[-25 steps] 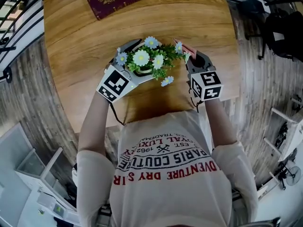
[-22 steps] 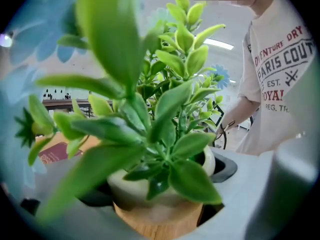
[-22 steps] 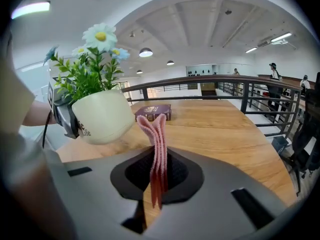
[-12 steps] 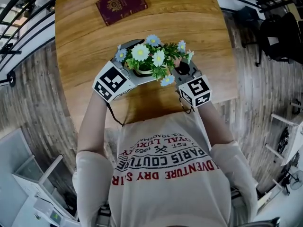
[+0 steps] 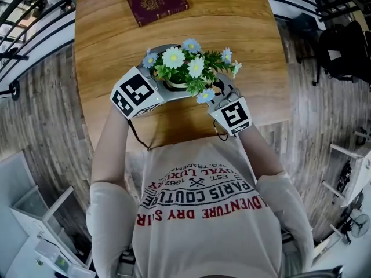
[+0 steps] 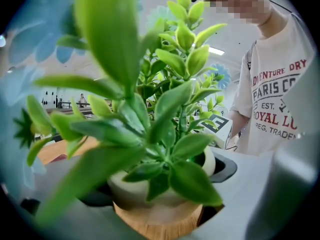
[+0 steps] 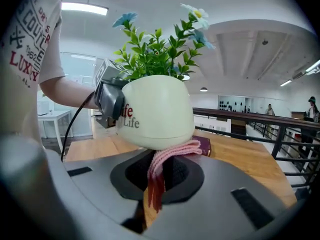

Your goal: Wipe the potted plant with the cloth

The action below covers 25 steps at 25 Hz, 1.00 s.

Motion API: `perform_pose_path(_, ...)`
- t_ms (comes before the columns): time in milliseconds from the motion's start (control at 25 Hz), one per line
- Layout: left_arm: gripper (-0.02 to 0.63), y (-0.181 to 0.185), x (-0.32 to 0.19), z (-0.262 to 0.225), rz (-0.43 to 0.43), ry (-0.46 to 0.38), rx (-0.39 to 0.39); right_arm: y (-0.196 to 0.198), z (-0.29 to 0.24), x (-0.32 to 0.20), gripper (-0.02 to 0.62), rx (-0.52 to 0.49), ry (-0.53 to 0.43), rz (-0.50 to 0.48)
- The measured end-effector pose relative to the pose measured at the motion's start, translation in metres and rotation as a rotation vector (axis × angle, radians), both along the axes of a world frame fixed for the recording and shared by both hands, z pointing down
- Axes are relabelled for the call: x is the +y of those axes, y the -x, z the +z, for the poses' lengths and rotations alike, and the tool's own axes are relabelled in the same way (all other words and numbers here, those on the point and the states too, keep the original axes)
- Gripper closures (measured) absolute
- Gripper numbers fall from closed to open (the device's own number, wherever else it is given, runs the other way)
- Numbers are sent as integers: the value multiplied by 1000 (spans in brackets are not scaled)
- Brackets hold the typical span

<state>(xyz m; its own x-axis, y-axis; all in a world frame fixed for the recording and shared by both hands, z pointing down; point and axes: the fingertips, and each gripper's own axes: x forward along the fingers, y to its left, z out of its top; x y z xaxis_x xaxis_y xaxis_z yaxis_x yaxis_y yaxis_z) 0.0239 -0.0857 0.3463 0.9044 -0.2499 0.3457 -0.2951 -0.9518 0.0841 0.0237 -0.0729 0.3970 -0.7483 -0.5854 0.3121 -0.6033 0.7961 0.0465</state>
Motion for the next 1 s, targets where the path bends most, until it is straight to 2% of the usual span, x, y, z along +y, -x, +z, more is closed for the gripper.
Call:
perform_pose_path(280, 77, 12, -1, -4, -24, 71, 71, 37, -5, 16, 558, -36, -8, -54)
perform_pose_path(520, 77, 19, 4, -6, -26, 60, 76, 56, -6, 33, 558, -88, 47, -93)
perform_pose_path(680, 77, 25, 5, -4, -39, 49, 76, 54, -1, 40, 558, -101, 75, -112)
perform_pose_path(1000, 77, 31, 6, 7, -47, 24, 28, 28, 6, 40, 558, -64, 89, -96)
